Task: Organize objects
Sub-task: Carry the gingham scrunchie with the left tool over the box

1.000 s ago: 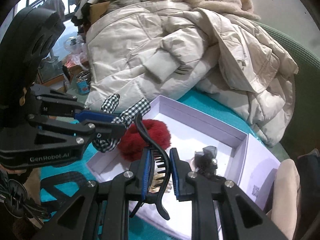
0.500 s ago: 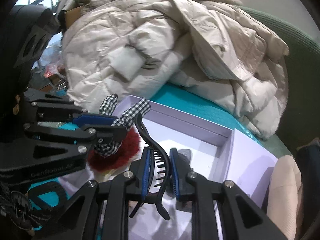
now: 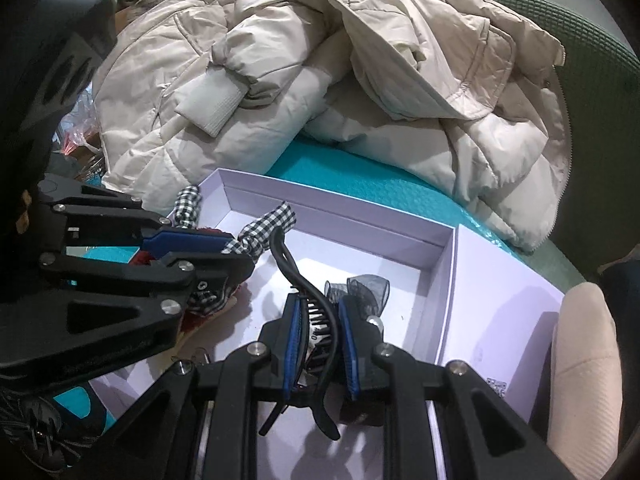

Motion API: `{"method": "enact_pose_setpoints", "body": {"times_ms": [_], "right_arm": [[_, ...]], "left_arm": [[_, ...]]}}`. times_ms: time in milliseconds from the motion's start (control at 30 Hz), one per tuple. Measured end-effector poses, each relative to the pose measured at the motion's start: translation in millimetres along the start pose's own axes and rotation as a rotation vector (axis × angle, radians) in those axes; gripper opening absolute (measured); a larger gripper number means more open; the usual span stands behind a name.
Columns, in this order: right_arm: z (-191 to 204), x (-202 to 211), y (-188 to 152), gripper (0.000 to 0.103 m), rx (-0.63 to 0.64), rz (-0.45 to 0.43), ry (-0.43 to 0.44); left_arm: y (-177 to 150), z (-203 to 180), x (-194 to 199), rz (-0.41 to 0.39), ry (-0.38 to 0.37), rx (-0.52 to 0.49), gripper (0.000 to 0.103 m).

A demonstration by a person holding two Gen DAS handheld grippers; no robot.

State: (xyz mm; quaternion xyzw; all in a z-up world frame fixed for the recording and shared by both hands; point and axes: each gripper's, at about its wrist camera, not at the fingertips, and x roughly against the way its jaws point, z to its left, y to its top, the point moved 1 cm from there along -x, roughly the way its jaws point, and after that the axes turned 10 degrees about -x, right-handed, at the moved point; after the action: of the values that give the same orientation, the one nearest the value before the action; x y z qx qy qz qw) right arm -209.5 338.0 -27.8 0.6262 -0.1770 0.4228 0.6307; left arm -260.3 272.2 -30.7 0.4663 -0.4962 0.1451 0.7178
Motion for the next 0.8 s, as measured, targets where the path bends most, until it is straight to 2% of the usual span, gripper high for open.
{"method": "enact_pose_setpoints", "body": {"times_ms": [367,800], "right_arm": [[-9.0,-8.3,-0.7,0.019,-0.025,0.002,-0.054],[-10.9,-10.4,0.0,0.019,-0.038,-0.006,-0.044]], "left_arm": [[1.0,-3.7,-26.0,0.042,-0.02,-0.003,0.013],[3.3,-3.6,-40.1,0.053,-0.026,-0.003,0.014]]}}
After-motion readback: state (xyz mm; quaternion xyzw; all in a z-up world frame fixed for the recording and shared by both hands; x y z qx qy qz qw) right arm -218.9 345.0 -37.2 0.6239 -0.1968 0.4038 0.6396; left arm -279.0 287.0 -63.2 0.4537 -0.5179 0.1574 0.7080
